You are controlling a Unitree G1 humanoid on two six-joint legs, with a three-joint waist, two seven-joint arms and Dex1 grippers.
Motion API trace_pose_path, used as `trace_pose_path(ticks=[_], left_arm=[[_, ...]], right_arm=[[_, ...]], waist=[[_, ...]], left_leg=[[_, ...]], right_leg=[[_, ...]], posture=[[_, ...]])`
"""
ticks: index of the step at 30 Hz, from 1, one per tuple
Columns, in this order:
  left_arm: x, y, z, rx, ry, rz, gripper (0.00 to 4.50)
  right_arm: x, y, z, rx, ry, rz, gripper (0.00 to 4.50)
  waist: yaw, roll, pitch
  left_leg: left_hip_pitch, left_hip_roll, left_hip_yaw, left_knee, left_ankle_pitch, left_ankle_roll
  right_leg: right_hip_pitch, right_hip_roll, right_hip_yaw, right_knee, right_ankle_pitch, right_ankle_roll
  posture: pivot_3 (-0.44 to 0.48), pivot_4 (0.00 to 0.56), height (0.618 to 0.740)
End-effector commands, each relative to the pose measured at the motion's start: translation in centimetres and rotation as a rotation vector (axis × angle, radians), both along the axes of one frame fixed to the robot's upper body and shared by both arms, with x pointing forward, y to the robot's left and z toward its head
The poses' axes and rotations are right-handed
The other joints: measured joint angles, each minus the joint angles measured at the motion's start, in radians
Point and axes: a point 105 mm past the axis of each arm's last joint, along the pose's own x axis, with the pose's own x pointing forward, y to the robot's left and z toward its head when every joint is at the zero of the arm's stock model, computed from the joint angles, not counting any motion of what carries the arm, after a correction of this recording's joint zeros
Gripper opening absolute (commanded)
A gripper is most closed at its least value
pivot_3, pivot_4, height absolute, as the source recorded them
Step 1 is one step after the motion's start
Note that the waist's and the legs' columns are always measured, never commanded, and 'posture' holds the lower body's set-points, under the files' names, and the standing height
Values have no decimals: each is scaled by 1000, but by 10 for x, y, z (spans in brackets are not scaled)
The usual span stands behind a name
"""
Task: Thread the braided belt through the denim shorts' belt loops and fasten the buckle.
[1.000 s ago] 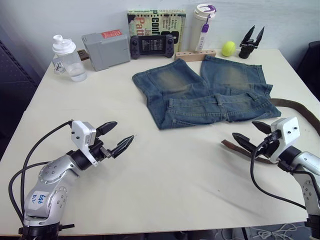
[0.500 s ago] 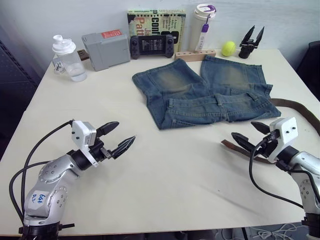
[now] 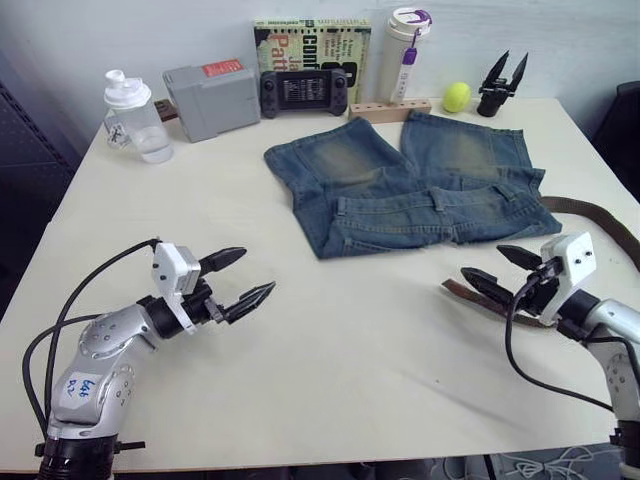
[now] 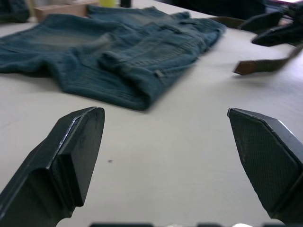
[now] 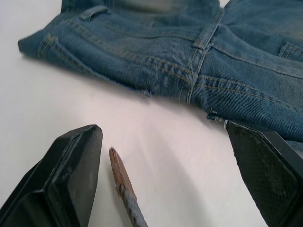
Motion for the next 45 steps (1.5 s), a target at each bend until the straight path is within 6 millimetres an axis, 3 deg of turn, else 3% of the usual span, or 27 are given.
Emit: trace_pose_path(ticks=[1,5,9,17,20,25,27,28,32,36,39,45], left_arm=[[-15,-19,9,2,-28,-118,4500],[-22,-26,11,-10,-13,-168,4500],[-28,-31,8,12,-1,-206,4500],[-28,-30,11,11,-5,-195,4500],[-27,-30,14,8,-8,-192,4500],[-25,-28,15,8,-12,-186,4500],[-23,-27,16,13,-15,-183,4500],[-22,-26,16,14,-15,-182,4500],[-15,-22,21,26,-27,-183,4500],[-1,-24,40,2,-51,-242,4500],[8,-33,52,-29,-41,-335,4500],[-18,-67,54,18,43,-674,4500]], right_arm=[[-11,-7,5,-45,101,127,4415],[-14,-18,11,-66,176,190,4415],[-12,-35,-4,-222,257,199,4415],[-4,-44,-39,-354,329,178,4415],[-5,-43,-46,-351,333,191,3686],[-7,-37,-49,-363,305,233,1184],[-11,-27,-46,-352,284,283,245],[-13,-19,-43,-340,270,316,62],[-21,12,-26,-303,213,429,62],[-39,66,3,-282,155,643,62],[-43,95,12,-327,116,737,62],[-43,121,7,-423,93,820,62]], waist=[[0,0,0],[-2,0,0],[-3,0,0],[-2,1,0],[-1,1,0],[-1,1,0],[-2,1,0],[-2,1,0],[-2,2,1],[1,3,2],[2,3,2],[-1,3,2]], left_leg=[[0,0,0,0,0,0],[1,1,0,0,0,0],[0,1,1,0,0,0],[0,0,0,1,0,0],[0,0,0,1,0,0],[0,1,0,2,0,0],[0,1,0,2,0,0],[0,1,0,2,0,0],[0,1,0,2,0,0],[0,1,-1,3,0,0],[-2,1,-4,5,0,0],[-5,-1,-6,6,0,0]], right_leg=[[0,0,0,0,0,0],[0,0,0,0,0,0],[0,0,0,0,0,0],[0,0,0,0,0,0],[0,0,0,1,0,0],[0,0,0,1,0,0],[1,0,0,1,0,0],[1,0,0,1,0,0],[0,0,0,1,0,0],[0,0,-1,2,0,0],[1,0,-1,2,0,0],[0,0,-4,0,0,1]], posture=[[0,150,726],[0,150,726],[0,150,726],[0,150,726],[0,150,726],[0,150,726],[0,150,726],[0,150,726],[0,150,726],[0,150,726],[0,150,726],[0,150,726]])
